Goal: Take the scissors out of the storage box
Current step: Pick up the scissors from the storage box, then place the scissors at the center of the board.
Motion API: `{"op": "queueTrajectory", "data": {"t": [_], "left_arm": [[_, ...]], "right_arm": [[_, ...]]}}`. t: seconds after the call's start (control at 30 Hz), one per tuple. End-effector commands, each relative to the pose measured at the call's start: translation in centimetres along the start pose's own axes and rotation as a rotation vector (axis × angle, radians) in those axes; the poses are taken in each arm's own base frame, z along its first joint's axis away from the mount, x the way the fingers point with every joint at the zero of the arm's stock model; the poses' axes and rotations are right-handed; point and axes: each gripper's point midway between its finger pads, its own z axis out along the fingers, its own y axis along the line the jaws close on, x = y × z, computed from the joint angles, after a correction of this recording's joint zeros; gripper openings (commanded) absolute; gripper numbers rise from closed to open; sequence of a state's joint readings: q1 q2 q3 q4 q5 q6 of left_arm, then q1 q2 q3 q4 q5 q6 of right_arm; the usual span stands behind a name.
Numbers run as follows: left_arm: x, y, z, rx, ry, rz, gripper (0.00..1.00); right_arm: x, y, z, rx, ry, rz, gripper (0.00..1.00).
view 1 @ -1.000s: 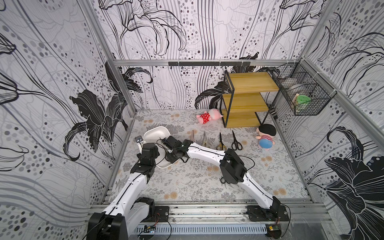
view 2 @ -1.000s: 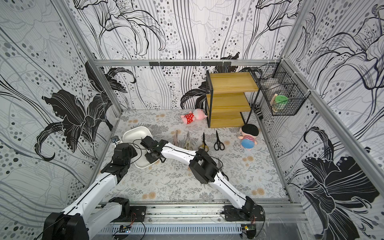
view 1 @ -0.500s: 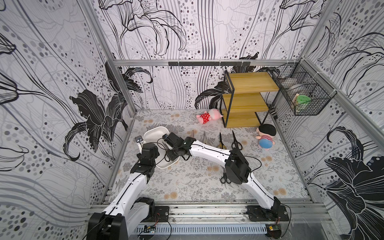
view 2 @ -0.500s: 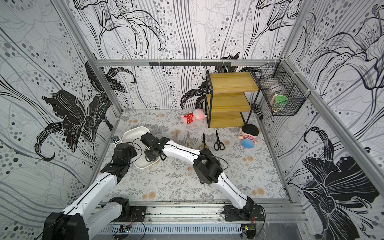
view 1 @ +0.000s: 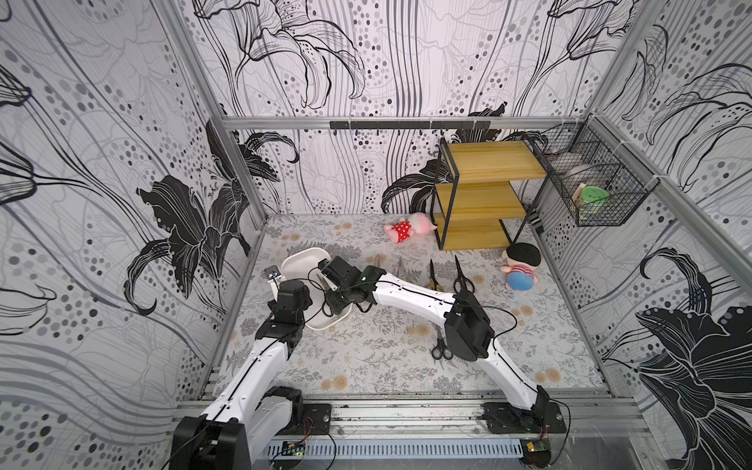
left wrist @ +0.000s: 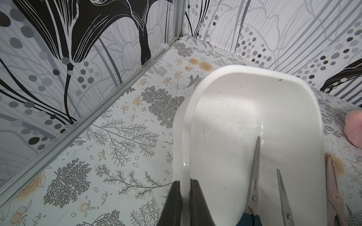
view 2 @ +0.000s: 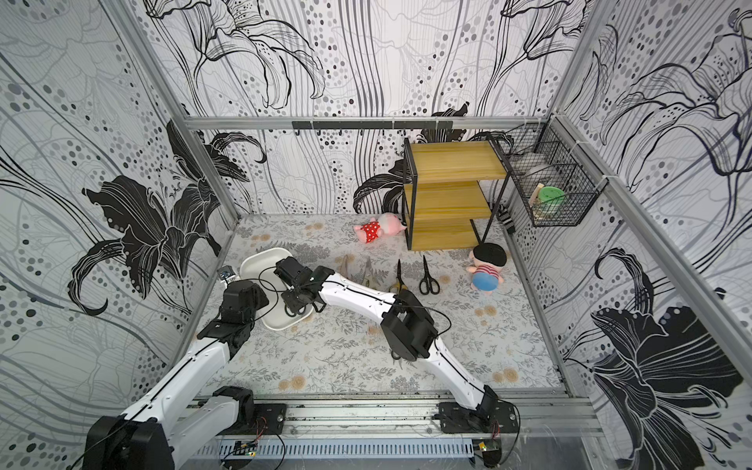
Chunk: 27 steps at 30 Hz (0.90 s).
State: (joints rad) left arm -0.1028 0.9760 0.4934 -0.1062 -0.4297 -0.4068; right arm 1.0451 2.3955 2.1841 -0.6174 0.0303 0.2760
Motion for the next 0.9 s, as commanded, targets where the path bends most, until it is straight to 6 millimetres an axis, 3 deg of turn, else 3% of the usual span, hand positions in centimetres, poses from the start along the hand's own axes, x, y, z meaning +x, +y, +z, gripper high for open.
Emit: {"op": "queueTrajectory", "data": {"t": [0.0, 0.13, 0.23, 0.5, 0.67, 0.87], "left_arm": [[-2.7, -0.8, -0.5, 0.027, -0.079, -0.038, 0.00], [-2.7, -1.3, -0.4, 0.047, -0.074, -0.042, 0.00], [-3.2, -1.5, -0.7, 0.060, -0.089, -0.052, 0.00], [-3.6, -1.5, -1.8, 0.059, -0.116, -0.047, 0.00], [-3.8, -1.3, -2.1, 0.051, -0.125, -0.053, 0.00], [-3.6, -1.4, -2.1, 0.058, -0.120, -0.059, 0.00]], "right_arm": [[-1.4, 0.3, -3.5, -0.013, -0.036, 0.038, 0.05], [0.2, -0.5, -6.3, 0.006, -0.028, 0.112, 0.06], [3.0, -1.8, -8.4, 0.040, -0.004, 0.207, 0.06], [14.2, -6.8, -13.2, 0.262, 0.162, 0.524, 0.07], [19.6, -7.8, -13.6, 0.297, 0.234, 0.673, 0.06], [22.0, -7.7, -12.0, 0.291, 0.281, 0.717, 0.00]]}}
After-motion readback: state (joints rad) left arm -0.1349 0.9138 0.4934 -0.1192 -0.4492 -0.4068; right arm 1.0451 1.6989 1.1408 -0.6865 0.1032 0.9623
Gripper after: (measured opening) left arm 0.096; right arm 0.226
